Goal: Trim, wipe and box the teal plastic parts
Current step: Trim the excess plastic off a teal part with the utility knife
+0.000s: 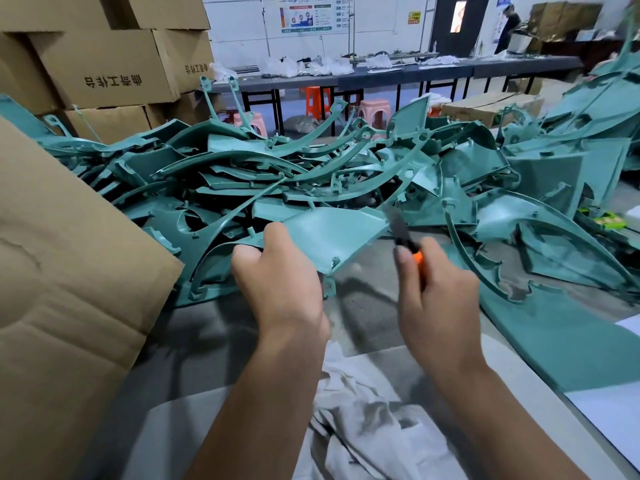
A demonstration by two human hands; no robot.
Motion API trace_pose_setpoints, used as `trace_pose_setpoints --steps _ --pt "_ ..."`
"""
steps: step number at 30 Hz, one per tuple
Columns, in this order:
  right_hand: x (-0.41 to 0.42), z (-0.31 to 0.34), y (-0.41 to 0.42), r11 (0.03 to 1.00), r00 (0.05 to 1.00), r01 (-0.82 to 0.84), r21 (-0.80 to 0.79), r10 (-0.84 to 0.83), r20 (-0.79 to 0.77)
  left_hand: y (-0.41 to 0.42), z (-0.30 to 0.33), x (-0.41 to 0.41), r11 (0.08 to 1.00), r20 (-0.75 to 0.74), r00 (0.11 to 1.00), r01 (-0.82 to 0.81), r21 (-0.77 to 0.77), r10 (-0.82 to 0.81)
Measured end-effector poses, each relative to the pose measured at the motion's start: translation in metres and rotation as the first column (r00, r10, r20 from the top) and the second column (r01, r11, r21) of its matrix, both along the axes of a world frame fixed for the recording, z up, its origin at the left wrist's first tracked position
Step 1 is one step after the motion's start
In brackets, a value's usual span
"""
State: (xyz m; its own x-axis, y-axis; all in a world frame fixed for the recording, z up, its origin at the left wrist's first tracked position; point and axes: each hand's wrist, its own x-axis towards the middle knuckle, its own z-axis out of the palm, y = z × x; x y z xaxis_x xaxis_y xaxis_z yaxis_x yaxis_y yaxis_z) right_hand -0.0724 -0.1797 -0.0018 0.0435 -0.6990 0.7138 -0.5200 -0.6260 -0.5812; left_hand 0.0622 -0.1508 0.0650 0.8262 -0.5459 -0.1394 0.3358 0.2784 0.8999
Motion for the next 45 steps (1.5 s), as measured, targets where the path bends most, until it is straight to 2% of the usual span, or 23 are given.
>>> trace_pose_setpoints --steps 2,3,4,5,6,7,8,10,13,17,21,23,28,32,35,39,42,43,45 --pt "-0.012 0.003 -0.009 0.979 0.992 0.077 0.189 -0.094 0.079 -0.001 -0.001 0.003 0.999 0.01 1.0 -0.013 -0.035 0.014" --pt "-0.018 0.005 -0.012 0.961 0.974 0.025 0.277 -0.087 0.211 0.0 0.0 0.003 0.998 0.023 0.999 -0.021 -0.064 0.023" --pt "-0.02 0.008 -0.011 0.929 0.899 -0.145 0.34 -0.02 0.439 0.0 0.001 0.001 0.994 0.041 0.999 -0.029 -0.108 0.034" --pt "-0.02 0.013 -0.007 0.853 0.711 -0.407 0.328 0.07 0.7 0.001 0.002 -0.001 0.985 0.06 0.997 -0.029 -0.168 0.04" --pt "-0.016 0.018 -0.002 0.739 0.454 -0.636 0.223 0.125 0.882 0.002 0.002 -0.004 0.972 0.089 0.996 -0.011 -0.236 0.033" --pt "-0.013 0.019 0.001 0.642 0.271 -0.757 0.12 0.142 0.952 0.003 0.001 -0.007 0.954 0.134 0.991 0.021 -0.299 0.02" --pt "-0.008 0.018 0.004 0.585 0.211 -0.807 0.085 0.151 0.966 0.004 -0.002 -0.01 0.936 0.203 0.979 0.056 -0.347 0.017" --pt "0.0 0.019 0.008 0.55 0.288 -0.82 0.157 0.16 0.944 0.005 -0.009 -0.013 0.912 0.39 0.92 0.125 -0.391 0.041" --pt "0.005 0.019 0.011 0.578 0.459 -0.754 0.312 0.124 0.88 0.004 -0.023 -0.015 0.911 0.613 0.784 0.174 -0.374 0.102" --pt "0.006 0.014 0.009 0.593 0.487 -0.732 0.335 0.111 0.867 0.003 -0.033 -0.017 0.916 0.745 0.653 0.204 -0.344 0.135" --pt "0.007 0.009 0.009 0.706 0.557 -0.628 0.327 0.114 0.823 0.004 -0.039 -0.018 0.933 0.87 0.458 0.198 -0.301 0.183" --pt "0.007 0.009 0.009 0.744 0.562 -0.594 0.306 0.111 0.82 0.004 -0.039 -0.017 0.939 0.895 0.414 0.209 -0.274 0.17" --pt "0.003 0.009 0.009 0.722 0.52 -0.652 0.232 0.204 0.83 0.005 -0.031 -0.005 0.913 0.854 0.514 0.307 -0.27 0.079" --pt "-0.01 0.009 -0.004 0.75 0.425 -0.62 0.231 0.074 0.902 0.006 -0.019 0.022 0.893 0.851 0.518 0.421 -0.16 -0.092" --pt "-0.02 0.008 -0.013 0.774 0.439 -0.577 0.26 0.025 0.898 0.006 -0.013 0.043 0.89 0.899 0.391 0.456 -0.004 -0.197" --pt "-0.015 0.003 -0.012 0.758 0.569 -0.562 0.333 0.062 0.82 0.008 -0.007 0.05 0.944 0.966 0.237 0.33 0.022 -0.106" --pt "-0.018 0.005 -0.009 0.75 0.595 -0.609 0.258 0.216 0.774 0.01 -0.001 0.061 0.976 0.995 0.093 0.218 0.013 -0.034" --pt "-0.018 0.006 -0.008 0.727 0.588 -0.647 0.23 0.282 0.758 0.011 0.001 0.064 0.974 0.997 0.066 0.224 0.023 -0.039" --pt "-0.015 0.007 -0.004 0.701 0.634 -0.668 0.251 0.358 0.685 0.012 0.002 0.064 0.955 0.995 0.037 0.286 0.076 -0.09"
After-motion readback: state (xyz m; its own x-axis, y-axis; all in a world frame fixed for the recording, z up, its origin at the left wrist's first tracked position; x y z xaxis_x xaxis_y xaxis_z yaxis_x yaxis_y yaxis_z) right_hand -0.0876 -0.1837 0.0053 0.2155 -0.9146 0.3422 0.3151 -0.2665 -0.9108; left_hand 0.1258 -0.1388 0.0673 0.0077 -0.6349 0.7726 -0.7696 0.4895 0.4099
